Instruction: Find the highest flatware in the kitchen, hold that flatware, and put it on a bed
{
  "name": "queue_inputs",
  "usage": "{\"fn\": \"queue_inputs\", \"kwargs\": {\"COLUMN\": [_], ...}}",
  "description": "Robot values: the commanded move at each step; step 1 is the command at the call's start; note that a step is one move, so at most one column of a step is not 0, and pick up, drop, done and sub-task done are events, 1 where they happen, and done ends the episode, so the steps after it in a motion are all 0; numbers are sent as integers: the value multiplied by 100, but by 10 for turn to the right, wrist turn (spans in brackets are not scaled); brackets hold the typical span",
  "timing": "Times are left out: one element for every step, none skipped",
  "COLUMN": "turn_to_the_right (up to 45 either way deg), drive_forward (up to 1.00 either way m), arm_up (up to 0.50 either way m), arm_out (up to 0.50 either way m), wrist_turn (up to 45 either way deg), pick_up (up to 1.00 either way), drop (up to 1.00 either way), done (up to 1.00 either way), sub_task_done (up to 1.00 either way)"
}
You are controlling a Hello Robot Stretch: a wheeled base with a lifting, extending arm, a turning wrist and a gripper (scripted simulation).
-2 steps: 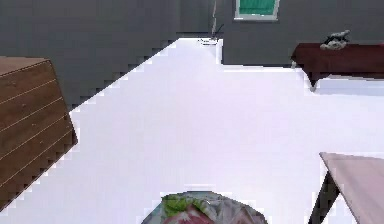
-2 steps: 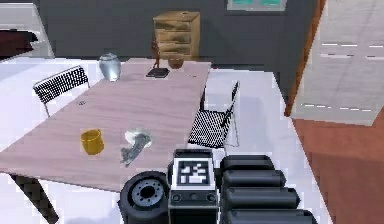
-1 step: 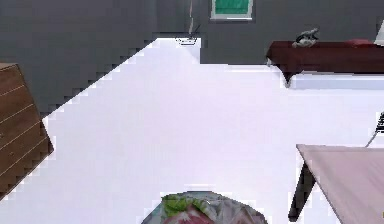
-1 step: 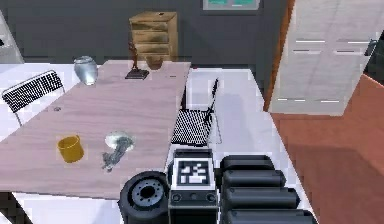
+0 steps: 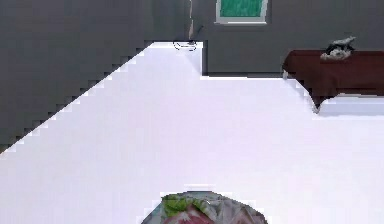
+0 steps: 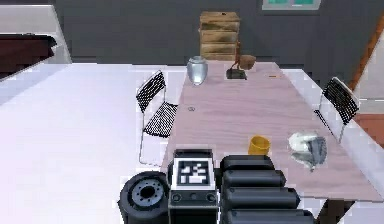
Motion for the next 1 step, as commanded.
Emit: {"fn": "queue_inputs", "kwargs": {"turn_to_the_right": [30], "drive_forward": [0], "arm_up": [0], "arm_out": [0], "wrist_turn": [0], "pick_up": [0], "drop": [0], "done": [0], "sub_task_done": [0]}}
